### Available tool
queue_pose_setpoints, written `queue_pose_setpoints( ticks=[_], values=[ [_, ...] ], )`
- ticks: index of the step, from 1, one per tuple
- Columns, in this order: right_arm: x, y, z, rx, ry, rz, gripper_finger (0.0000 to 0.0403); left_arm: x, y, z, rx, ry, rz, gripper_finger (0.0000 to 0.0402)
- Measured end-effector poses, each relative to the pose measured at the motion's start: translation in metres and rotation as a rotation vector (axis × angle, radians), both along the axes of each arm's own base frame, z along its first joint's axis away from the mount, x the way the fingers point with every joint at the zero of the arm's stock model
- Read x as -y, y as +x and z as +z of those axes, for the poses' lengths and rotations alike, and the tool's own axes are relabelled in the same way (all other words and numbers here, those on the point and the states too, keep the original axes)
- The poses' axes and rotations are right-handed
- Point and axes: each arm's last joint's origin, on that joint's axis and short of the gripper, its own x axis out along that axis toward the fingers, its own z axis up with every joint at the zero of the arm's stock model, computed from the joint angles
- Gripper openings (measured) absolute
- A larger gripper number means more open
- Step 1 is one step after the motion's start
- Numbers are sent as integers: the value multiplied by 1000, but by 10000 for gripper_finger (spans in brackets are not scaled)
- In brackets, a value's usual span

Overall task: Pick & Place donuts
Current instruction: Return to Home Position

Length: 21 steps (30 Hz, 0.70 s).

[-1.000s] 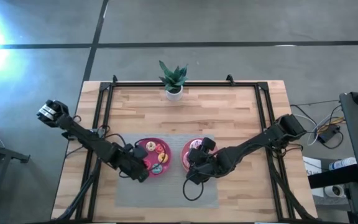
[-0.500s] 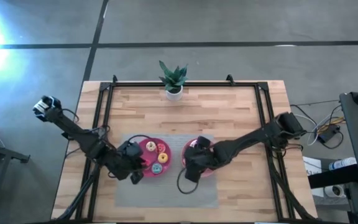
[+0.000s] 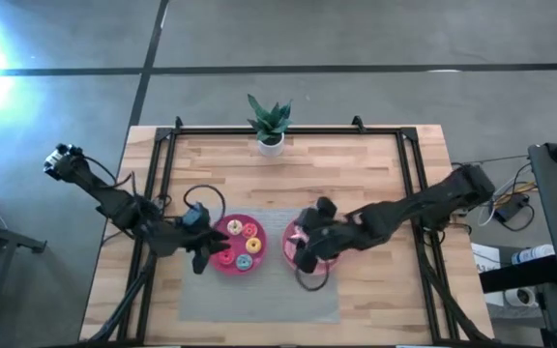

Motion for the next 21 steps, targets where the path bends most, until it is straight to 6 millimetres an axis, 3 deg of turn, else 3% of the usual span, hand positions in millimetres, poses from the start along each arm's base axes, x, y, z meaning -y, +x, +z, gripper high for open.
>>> queue_pose_setpoints(
  ticks=[3, 6, 10, 14, 17, 21],
  values=[
    [1, -13, 23, 80, 18, 8, 219, -8, 1, 7, 133, 22, -66, 113],
    [-6, -19, 32, 136, -24, 97, 219, -17, 7, 5, 296, 18, -198, 113],
    [-12, -16, 21, 218, 73, 143, 219, -37, 17, -12, 472, -19, -371, 113],
    [-10, -8, -5, 332, 253, 233, 219, -67, 16, -29, 486, -31, -400, 113],
    [0, -14, -16, 355, 364, 280, 219, -88, 3, -22, 541, 7, -388, 113],
    [18, -40, -12, 406, 343, 196, 219, -106, -27, -5, 660, 91, -383, 113]
  ],
)
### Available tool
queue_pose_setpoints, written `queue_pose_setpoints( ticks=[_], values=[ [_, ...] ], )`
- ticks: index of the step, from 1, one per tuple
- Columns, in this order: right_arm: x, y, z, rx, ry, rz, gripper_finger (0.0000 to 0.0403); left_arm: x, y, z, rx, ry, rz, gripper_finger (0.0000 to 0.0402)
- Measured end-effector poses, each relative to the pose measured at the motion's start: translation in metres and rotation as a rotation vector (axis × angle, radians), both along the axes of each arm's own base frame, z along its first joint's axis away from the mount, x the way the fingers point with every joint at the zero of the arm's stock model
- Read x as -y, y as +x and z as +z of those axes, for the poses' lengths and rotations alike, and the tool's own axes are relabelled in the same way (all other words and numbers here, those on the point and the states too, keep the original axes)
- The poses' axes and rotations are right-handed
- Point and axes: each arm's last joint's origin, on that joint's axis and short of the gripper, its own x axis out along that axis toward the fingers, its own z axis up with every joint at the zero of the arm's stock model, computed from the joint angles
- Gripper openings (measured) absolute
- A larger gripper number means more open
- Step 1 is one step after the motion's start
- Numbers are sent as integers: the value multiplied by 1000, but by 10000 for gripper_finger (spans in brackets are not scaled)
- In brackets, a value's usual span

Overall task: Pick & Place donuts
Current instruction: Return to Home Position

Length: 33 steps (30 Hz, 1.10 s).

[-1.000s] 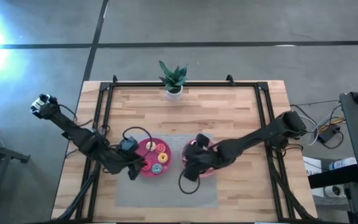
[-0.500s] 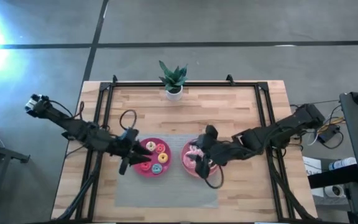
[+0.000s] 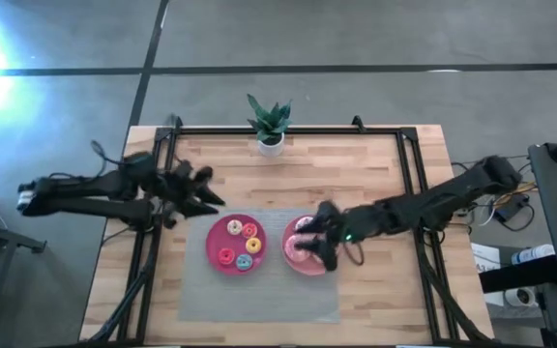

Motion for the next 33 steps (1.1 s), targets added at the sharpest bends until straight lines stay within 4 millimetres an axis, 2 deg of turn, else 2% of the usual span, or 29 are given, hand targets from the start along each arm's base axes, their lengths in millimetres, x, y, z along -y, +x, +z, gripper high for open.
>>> queue_pose_setpoints(
  ticks=[4, 8, 10, 14, 18, 21, 25, 30, 33],
  values=[
    [18, -37, -3, -43, -21, -116, 219, -10, -27, -4, -38, 32, 100, 113],
    [32, -72, -11, -108, 126, -222, 219, -11, -46, -17, -88, 46, 144, 113],
    [32, -85, -12, -47, 79, -183, 219, -10, -52, -22, -73, 49, 145, 113],
    [37, -105, -6, 239, -13, -95, 219, -7, -63, -36, -44, 53, 145, 113],
    [44, -122, -19, 504, -127, -101, 219, -6, -67, -59, -66, 32, 145, 113],
    [47, -132, -35, 611, -154, -103, 219, -6, -69, -72, -65, 10, 146, 113],
    [51, -139, -60, 621, -141, -122, 219, -6, -68, -92, -118, -86, 141, 113],
    [54, -149, -77, 660, -115, -129, 219, -7, -63, -116, -229, -262, 138, 113],
    [57, -154, -85, 675, -147, -137, 219, -8, -59, -135, -295, -297, 144, 113]
  ],
)
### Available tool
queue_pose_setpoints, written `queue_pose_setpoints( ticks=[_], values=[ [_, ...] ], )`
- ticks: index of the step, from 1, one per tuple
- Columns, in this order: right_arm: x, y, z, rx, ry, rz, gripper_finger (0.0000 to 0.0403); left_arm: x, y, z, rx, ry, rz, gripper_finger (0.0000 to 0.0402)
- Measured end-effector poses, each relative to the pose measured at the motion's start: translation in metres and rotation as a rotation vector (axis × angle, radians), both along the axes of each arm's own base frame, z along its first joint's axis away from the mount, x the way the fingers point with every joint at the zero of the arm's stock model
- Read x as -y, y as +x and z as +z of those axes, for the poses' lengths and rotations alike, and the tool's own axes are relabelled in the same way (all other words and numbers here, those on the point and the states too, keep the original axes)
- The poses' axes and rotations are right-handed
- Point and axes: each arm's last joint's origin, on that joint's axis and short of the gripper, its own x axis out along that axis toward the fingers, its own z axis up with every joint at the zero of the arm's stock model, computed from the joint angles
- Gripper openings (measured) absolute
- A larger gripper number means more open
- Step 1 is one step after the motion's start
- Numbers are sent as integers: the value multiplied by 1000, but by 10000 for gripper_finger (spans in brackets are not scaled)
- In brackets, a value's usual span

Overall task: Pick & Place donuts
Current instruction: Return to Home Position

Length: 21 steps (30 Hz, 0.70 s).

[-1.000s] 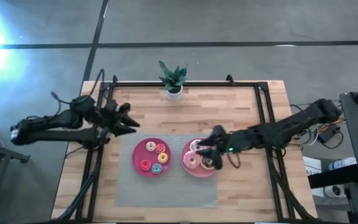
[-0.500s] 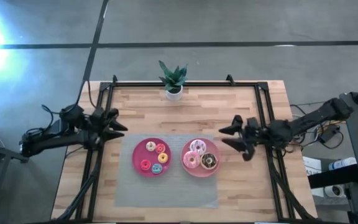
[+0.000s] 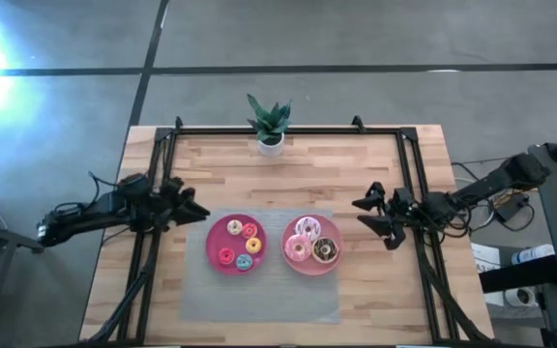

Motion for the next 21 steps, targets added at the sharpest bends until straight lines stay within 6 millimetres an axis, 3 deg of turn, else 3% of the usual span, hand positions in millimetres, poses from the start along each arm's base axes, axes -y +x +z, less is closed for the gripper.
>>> queue_pose_setpoints(
  ticks=[3, 13, 21],
  values=[
    [5, -5, -12, -6, -12, -29, 219, -1, 3, -19, -53, -17, 2, 113],
    [9, -6, -20, -44, 5, -68, 219, 11, 0, -14, 24, 10, -77, 113],
    [8, -2, -38, -224, -59, -67, 219, 14, -1, -10, 99, 19, -106, 113]
  ],
)
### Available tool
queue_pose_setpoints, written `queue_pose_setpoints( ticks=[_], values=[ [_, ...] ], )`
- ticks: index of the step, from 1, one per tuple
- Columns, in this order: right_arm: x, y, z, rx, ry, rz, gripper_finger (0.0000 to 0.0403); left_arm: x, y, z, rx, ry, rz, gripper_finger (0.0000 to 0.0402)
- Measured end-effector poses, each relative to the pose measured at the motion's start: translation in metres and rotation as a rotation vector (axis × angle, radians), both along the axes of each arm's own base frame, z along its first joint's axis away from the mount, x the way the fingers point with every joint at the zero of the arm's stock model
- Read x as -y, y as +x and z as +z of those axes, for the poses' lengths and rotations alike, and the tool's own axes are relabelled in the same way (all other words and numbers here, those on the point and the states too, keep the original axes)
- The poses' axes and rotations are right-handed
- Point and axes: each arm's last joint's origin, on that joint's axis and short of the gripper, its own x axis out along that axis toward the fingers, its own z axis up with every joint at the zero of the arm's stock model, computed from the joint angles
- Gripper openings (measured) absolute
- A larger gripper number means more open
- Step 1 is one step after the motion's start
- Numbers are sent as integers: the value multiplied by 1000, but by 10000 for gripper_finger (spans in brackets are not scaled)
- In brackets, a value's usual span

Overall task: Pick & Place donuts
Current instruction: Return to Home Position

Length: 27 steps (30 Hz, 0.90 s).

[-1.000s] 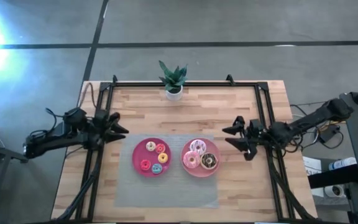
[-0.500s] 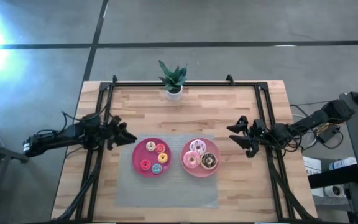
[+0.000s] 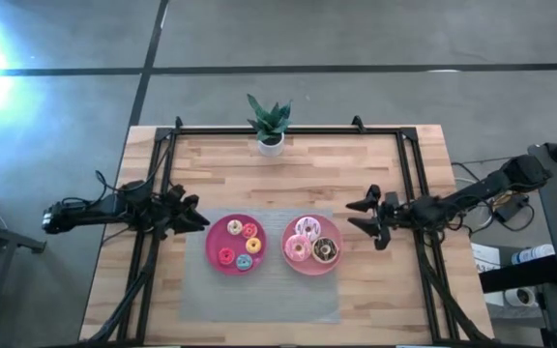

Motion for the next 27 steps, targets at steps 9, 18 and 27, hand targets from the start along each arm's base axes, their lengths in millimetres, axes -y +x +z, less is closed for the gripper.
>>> queue_pose_setpoints(
  ticks=[9, 18, 27],
  values=[
    [0, 1, -12, -120, -38, 1, 219, 0, 3, -4, -25, -2, 6, 113],
    [0, -1, -11, -117, -37, 2, 219, 0, 3, -5, -37, -2, 6, 113],
    [7, -18, 11, 34, 10, -9, 219, 0, 3, -5, -37, -2, 6, 113]
  ],
)
